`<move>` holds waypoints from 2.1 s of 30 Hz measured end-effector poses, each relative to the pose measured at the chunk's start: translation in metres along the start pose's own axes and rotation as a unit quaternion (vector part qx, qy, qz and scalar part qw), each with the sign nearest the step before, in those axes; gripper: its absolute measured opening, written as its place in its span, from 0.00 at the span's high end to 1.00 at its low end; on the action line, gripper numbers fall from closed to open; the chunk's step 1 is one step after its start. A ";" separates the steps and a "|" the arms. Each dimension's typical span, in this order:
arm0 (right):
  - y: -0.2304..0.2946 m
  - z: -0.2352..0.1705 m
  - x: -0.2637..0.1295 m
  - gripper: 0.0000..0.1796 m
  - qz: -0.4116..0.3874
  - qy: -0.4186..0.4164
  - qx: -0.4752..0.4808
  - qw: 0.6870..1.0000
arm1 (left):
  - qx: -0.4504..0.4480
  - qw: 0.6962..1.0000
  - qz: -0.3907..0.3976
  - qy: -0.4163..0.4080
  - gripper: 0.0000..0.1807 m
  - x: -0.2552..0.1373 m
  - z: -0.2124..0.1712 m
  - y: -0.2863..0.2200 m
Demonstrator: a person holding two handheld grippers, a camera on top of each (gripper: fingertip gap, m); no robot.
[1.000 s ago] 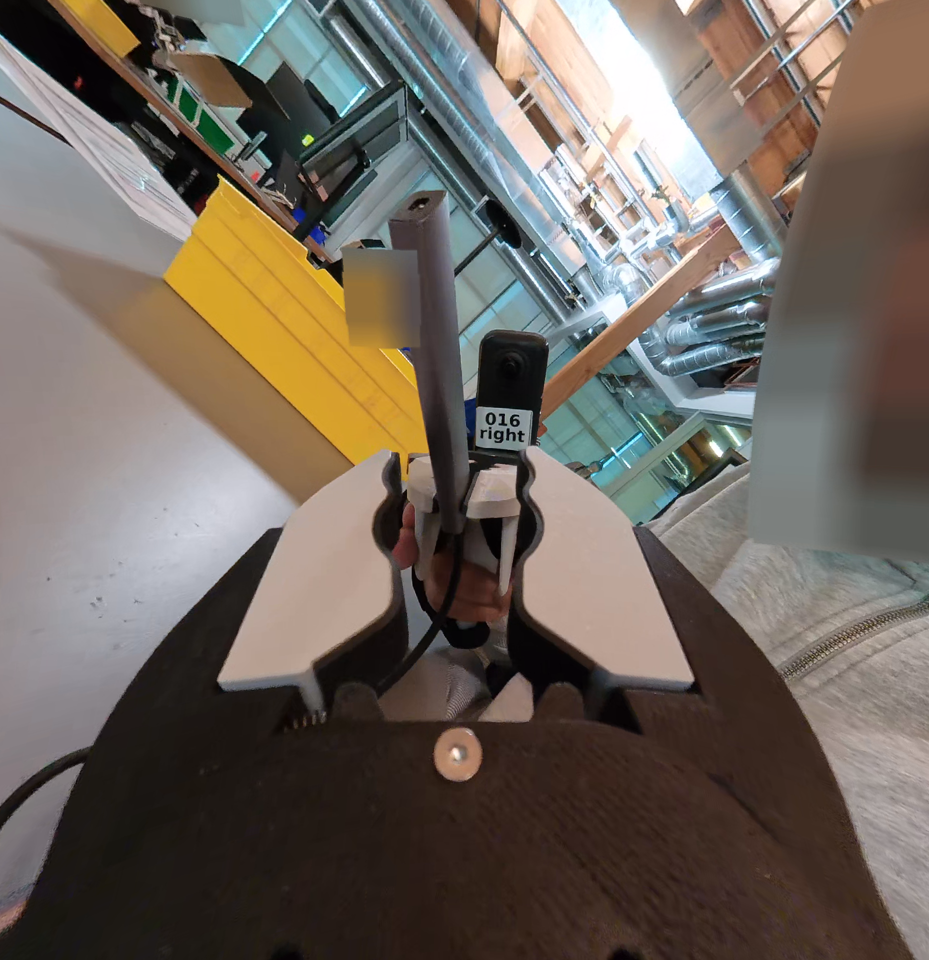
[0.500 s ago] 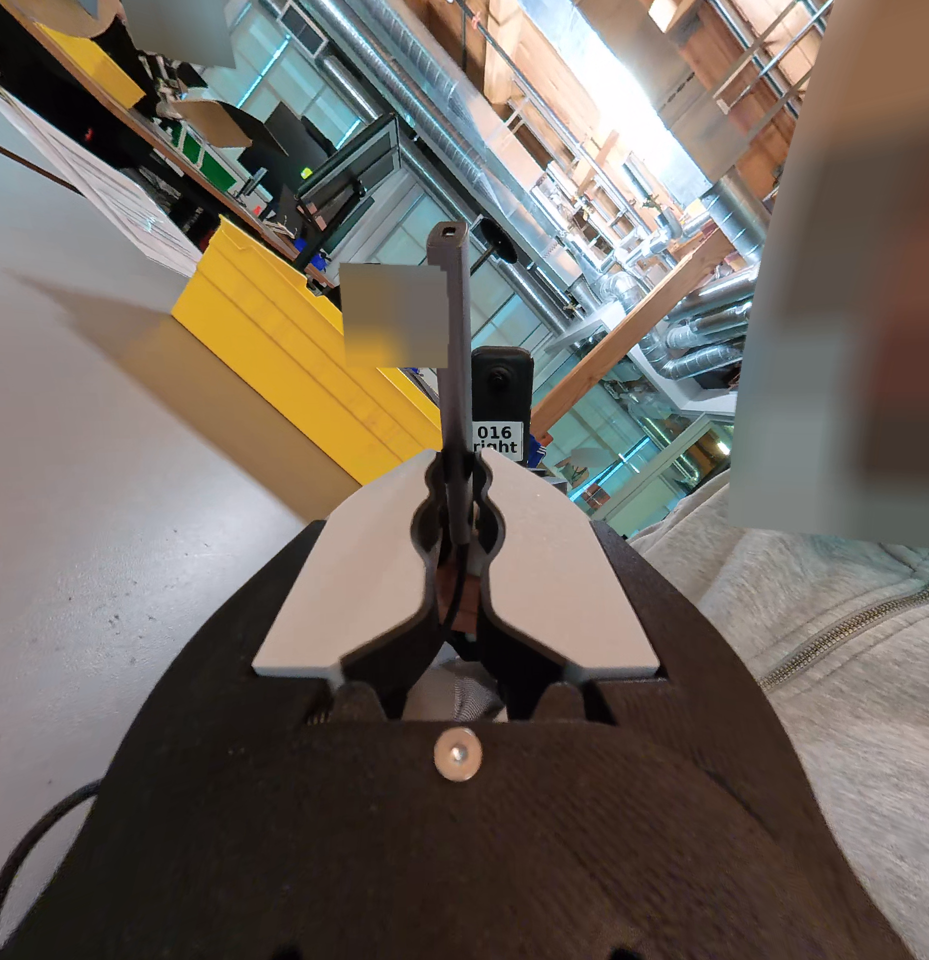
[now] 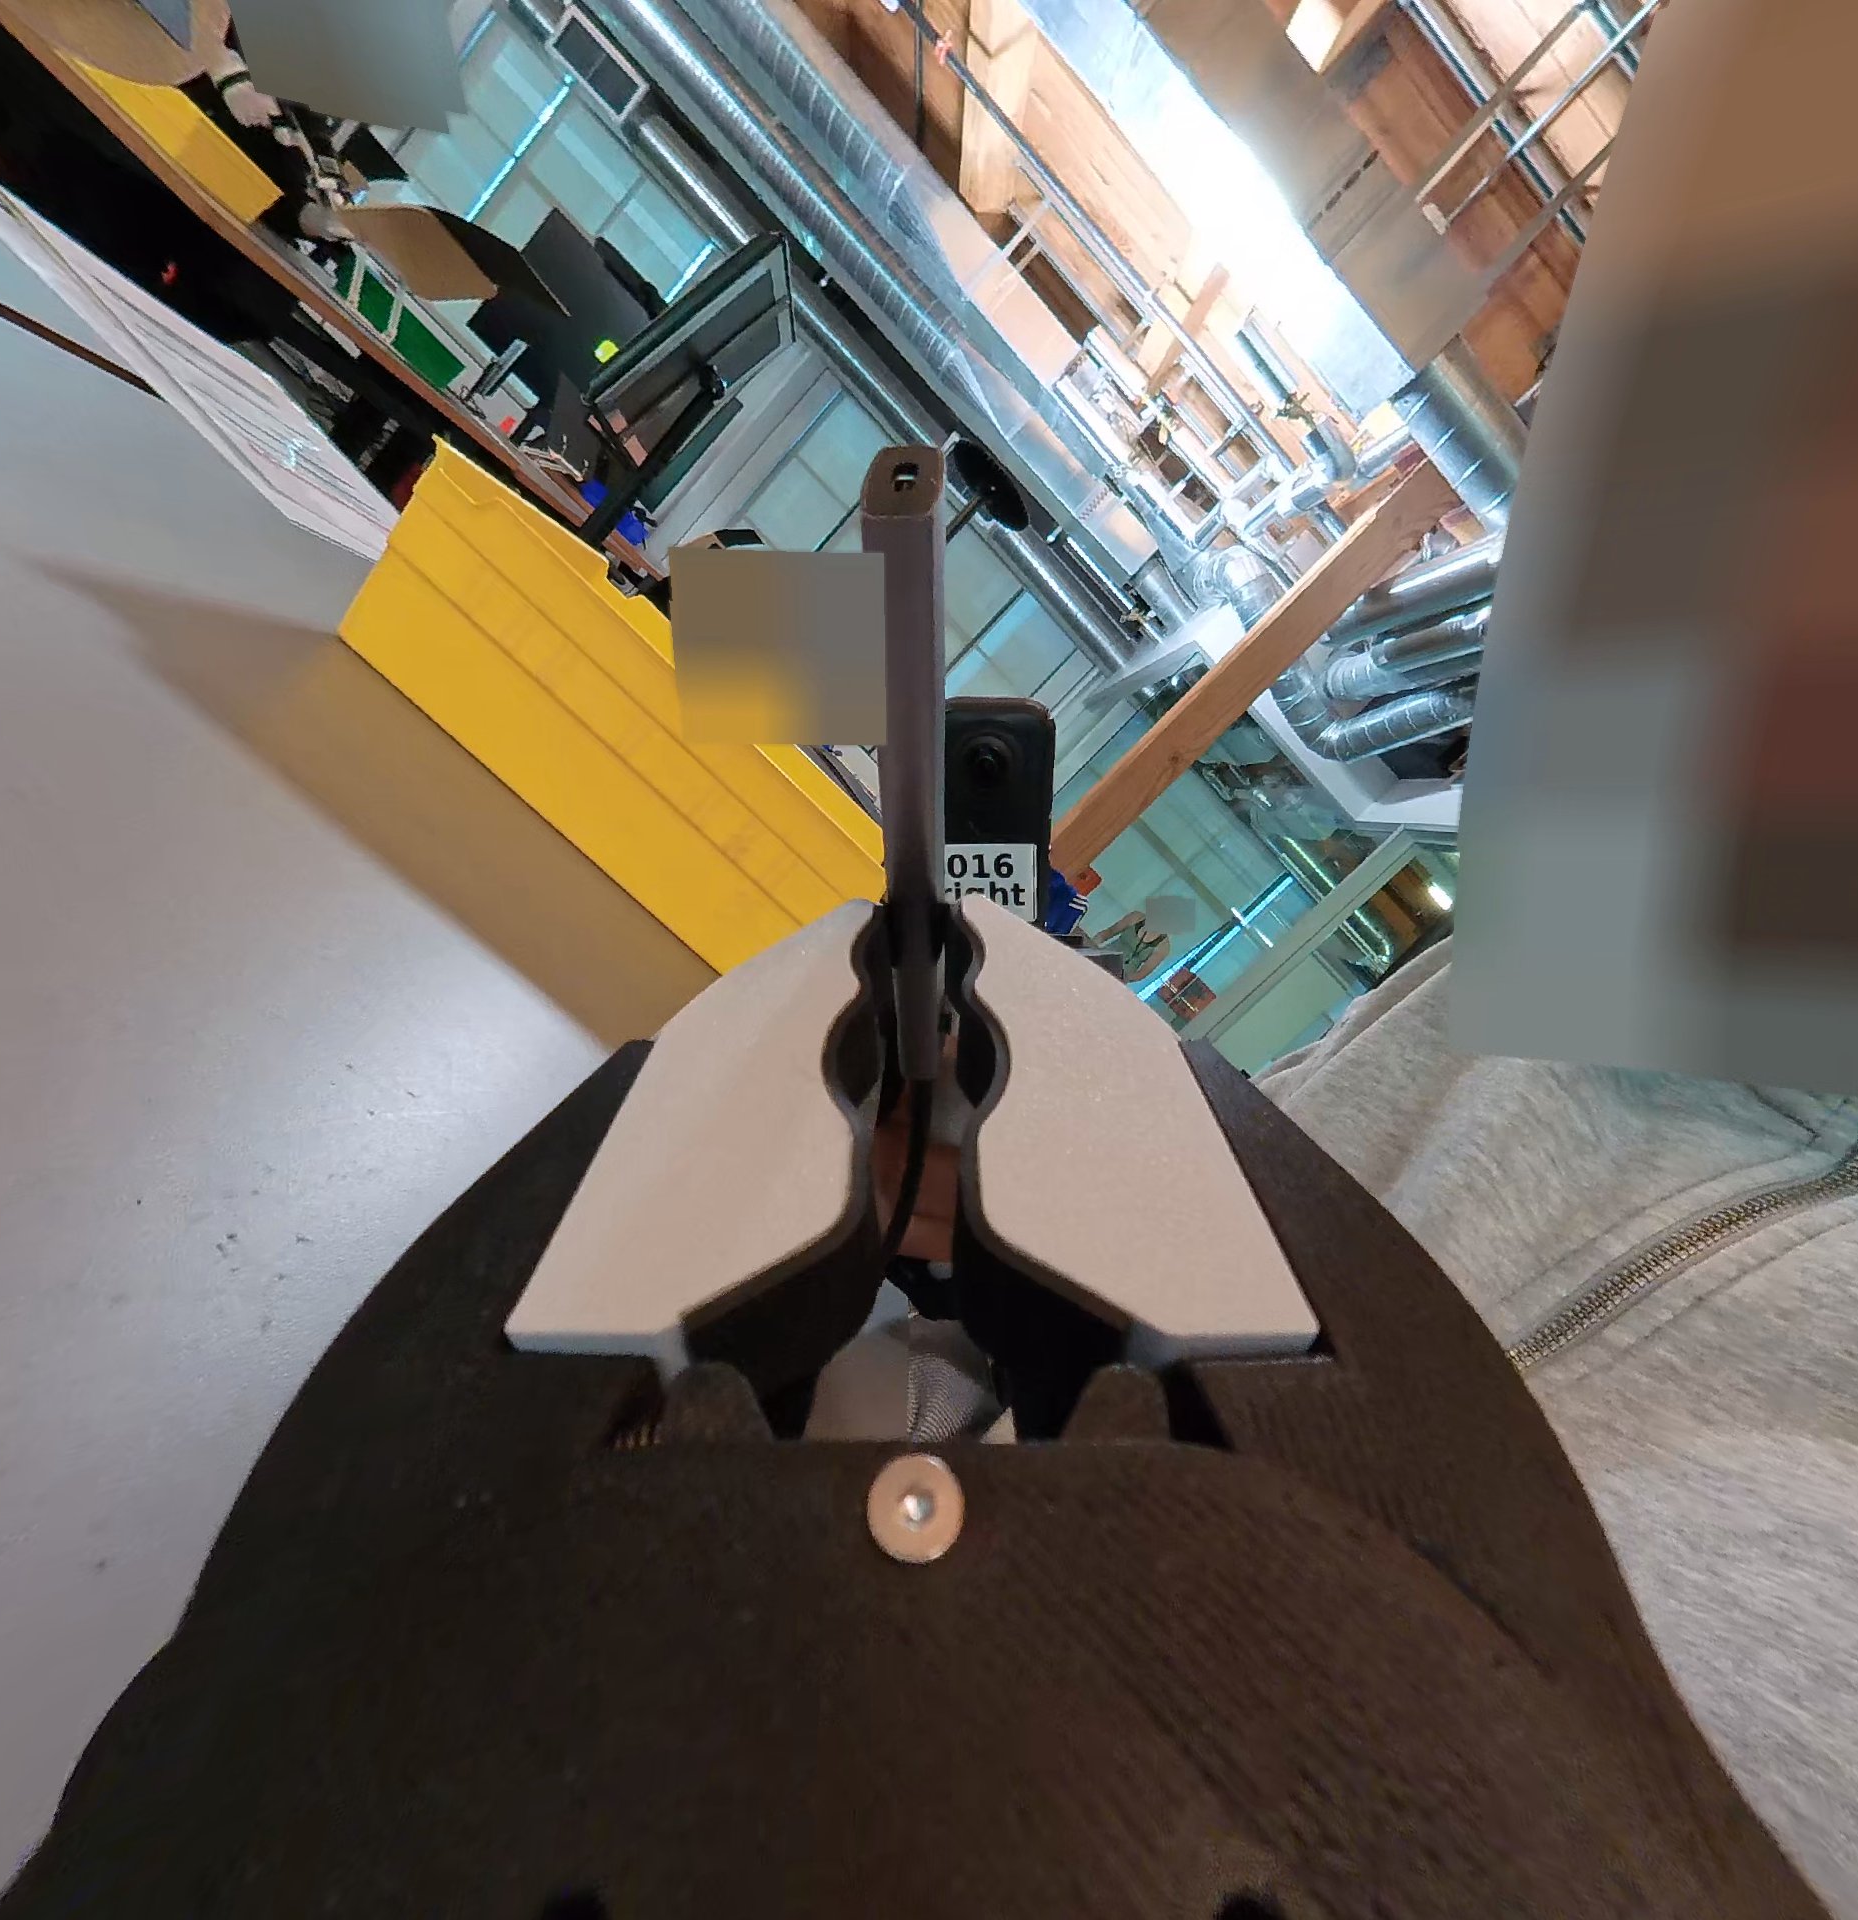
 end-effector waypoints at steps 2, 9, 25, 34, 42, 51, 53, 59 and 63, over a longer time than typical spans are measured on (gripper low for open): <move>0.002 -0.001 0.001 0.94 0.001 0.003 -0.005 1.000 | 0.000 1.000 -0.001 -0.001 0.95 0.000 0.000 0.000; 0.003 -0.002 0.001 0.95 0.004 0.004 -0.008 1.000 | -0.025 1.000 -0.016 -0.011 0.95 -0.001 0.001 0.000; 0.007 -0.003 0.004 0.94 -0.005 -0.009 -0.030 1.000 | -0.058 0.996 -0.038 -0.063 0.95 -0.002 0.004 0.000; 0.010 -0.007 0.007 0.93 -0.027 -0.013 -0.084 0.996 | -0.078 0.992 -0.049 -0.088 0.95 -0.003 0.005 0.000; 0.010 -0.007 0.007 0.94 -0.020 -0.010 -0.081 0.996 | -0.082 0.991 -0.052 -0.087 0.95 -0.003 0.005 0.000; 0.011 -0.005 0.005 0.94 -0.018 -0.014 -0.086 0.996 | -0.088 0.990 -0.061 -0.089 0.95 -0.003 0.005 -0.001; 0.011 -0.005 0.005 0.94 -0.019 -0.015 -0.087 0.996 | -0.092 0.990 -0.063 -0.091 0.95 -0.004 0.006 -0.001; 0.010 -0.003 0.004 0.94 -0.023 -0.021 -0.085 0.996 | -0.095 0.989 -0.060 -0.097 0.94 -0.005 0.007 0.001; 0.010 -0.002 0.003 0.94 -0.021 -0.024 -0.086 0.996 | -0.098 0.987 -0.064 -0.110 0.94 -0.007 0.009 0.001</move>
Point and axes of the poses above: each gripper's, where its closed fingertips meet, x out along the fingers, z out of its top, y = z × x across the jaws, the point moved 4 cm from there along -x, back along the fingers, and after that the axes turned 9 degrees about -z, right-handed, at the moved point
